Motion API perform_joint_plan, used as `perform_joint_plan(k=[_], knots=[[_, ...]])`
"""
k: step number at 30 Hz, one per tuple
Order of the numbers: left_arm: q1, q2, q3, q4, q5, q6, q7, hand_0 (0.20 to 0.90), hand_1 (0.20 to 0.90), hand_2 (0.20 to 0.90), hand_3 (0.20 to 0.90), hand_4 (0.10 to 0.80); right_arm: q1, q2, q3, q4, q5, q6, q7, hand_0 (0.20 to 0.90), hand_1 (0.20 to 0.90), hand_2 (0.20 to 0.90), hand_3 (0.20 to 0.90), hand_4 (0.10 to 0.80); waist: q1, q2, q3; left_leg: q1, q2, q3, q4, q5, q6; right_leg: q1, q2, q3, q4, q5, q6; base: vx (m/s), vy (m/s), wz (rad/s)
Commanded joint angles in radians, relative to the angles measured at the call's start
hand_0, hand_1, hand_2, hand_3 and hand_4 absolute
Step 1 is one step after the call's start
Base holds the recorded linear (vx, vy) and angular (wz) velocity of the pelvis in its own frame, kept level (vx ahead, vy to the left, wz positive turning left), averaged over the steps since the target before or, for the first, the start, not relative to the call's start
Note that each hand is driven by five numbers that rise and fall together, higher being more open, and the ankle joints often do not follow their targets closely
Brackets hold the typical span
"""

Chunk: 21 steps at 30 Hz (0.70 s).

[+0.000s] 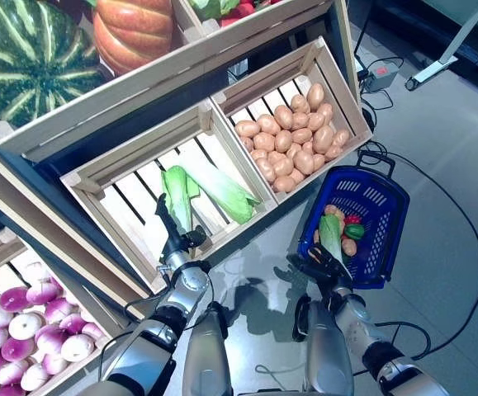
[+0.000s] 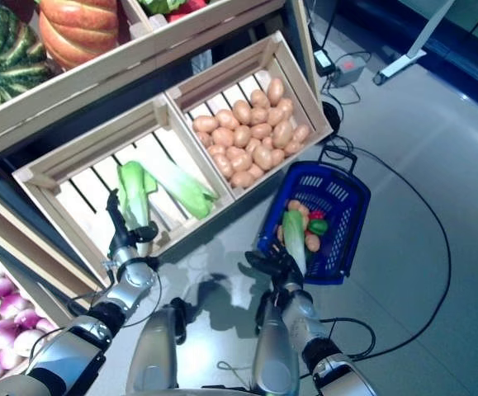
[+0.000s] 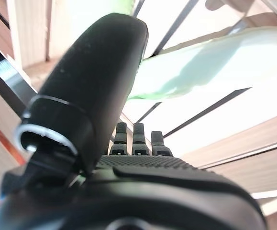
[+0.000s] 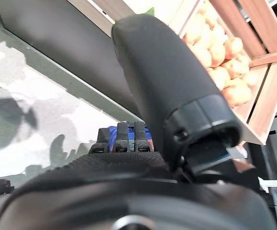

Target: Put vegetables into the basket

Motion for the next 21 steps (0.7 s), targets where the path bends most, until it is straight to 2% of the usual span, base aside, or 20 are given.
perform_joint_plan(k=[1,6,12,13,15,16,17,18,19,20,21], knots=[[-0.090,0.064,0.010,-0.023,-0.054,-0.014,0.077,0.900,0.900,0.900,0.900,0.800,-0.008,-0.026,0.005,-0.138,0.019,-0.131,-0.044,0.900,0.900,0.900,0.900,0.800,-0.022,-0.009,-0.030,-0.015,0.020,0.000,0.160,-0.144,0.003,0.022,-0.029,0.066,0.109,-0.077,-0.012,0.006,0.018,0.07],[-0.104,0.090,0.049,-0.016,-0.154,0.010,0.082,0.900,0.900,0.900,0.900,0.800,-0.005,-0.048,-0.001,-0.246,-0.019,-0.152,-0.088,0.900,0.900,0.900,0.900,0.800,-0.036,-0.017,-0.020,-0.064,0.022,-0.014,0.226,-0.170,-0.002,-0.035,-0.026,0.079,0.164,-0.099,-0.011,0.010,0.013,-0.03],[-0.144,0.113,0.084,0.006,-0.225,0.021,0.085,0.900,0.900,0.900,0.900,0.800,-0.023,-0.064,-0.019,-0.266,-0.018,-0.149,-0.098,0.900,0.900,0.900,0.900,0.800,-0.045,-0.022,-0.012,-0.122,0.023,-0.026,0.292,-0.192,-0.006,-0.094,-0.029,0.086,0.217,-0.115,-0.010,0.000,0.006,0.02],[-0.148,0.115,0.086,0.008,-0.232,0.021,0.073,0.900,0.900,0.900,0.900,0.800,-0.027,-0.065,-0.020,-0.263,-0.018,-0.147,-0.101,0.900,0.900,0.900,0.900,0.800,-0.046,-0.022,-0.011,-0.126,0.022,-0.028,0.297,-0.193,-0.006,-0.099,-0.030,0.086,0.221,-0.116,-0.009,0.000,0.000,0.00],[-0.189,0.128,0.082,0.015,-0.247,0.015,-0.031,0.900,0.900,0.900,0.900,0.800,-0.055,-0.076,-0.031,-0.250,-0.004,-0.134,-0.114,0.900,0.900,0.900,0.900,0.800,-0.049,-0.024,-0.007,-0.160,0.021,-0.039,0.321,-0.198,-0.006,-0.136,-0.030,0.093,0.240,-0.117,-0.006,0.000,0.000,0.00],[-0.208,0.139,0.071,0.011,-0.234,0.019,-0.042,0.900,0.900,0.900,0.900,0.800,-0.063,-0.084,-0.036,-0.246,0.006,-0.131,-0.114,0.900,0.900,0.900,0.900,0.800,-0.050,-0.024,-0.004,-0.171,0.022,-0.041,0.328,-0.200,-0.006,-0.148,-0.029,0.095,0.246,-0.117,-0.005,0.052,0.007,-0.01],[-0.218,0.149,0.063,0.007,-0.229,0.026,-0.054,0.900,0.900,0.900,0.900,0.800,-0.065,-0.090,-0.040,-0.246,0.010,-0.128,-0.115,0.900,0.900,0.900,0.900,0.800,-0.051,-0.024,0.001,-0.171,0.027,-0.045,0.355,-0.234,-0.011,-0.150,-0.029,0.100,0.272,-0.146,0.003,0.000,0.000,0.00],[-0.229,0.159,0.058,0.005,-0.230,0.031,-0.066,0.900,0.900,0.900,0.900,0.800,-0.070,-0.095,-0.044,-0.247,0.014,-0.125,-0.116,0.900,0.900,0.900,0.900,0.800,-0.053,-0.025,0.000,-0.189,0.026,-0.044,0.344,-0.205,-0.006,-0.166,-0.028,0.099,0.257,-0.118,-0.004,0.000,0.000,0.00],[-0.236,0.168,0.055,0.005,-0.237,0.037,-0.080,0.900,0.900,0.900,0.900,0.800,-0.074,-0.099,-0.047,-0.247,0.018,-0.120,-0.116,0.900,0.900,0.900,0.900,0.800,-0.055,-0.025,0.001,-0.195,0.027,-0.044,0.349,-0.206,-0.006,-0.172,-0.027,0.100,0.261,-0.118,-0.003,0.000,0.000,0.00],[-0.251,0.188,0.051,0.003,-0.252,0.054,-0.097,0.900,0.900,0.900,0.900,0.800,-0.078,-0.111,-0.052,-0.255,0.019,-0.106,-0.122,0.900,0.900,0.900,0.900,0.800,-0.057,-0.023,0.010,-0.201,0.033,-0.047,0.380,-0.241,-0.012,-0.181,-0.025,0.107,0.292,-0.149,0.005,0.033,0.049,-0.04],[-0.271,0.211,0.048,0.003,-0.274,0.071,-0.113,0.900,0.900,0.900,0.900,0.800,-0.084,-0.124,-0.057,-0.264,0.022,-0.090,-0.130,0.900,0.900,0.900,0.900,0.800,-0.062,-0.023,0.016,-0.222,0.038,-0.050,0.394,-0.243,-0.013,-0.200,-0.024,0.112,0.307,-0.151,0.006,0.021,0.057,-0.10]])
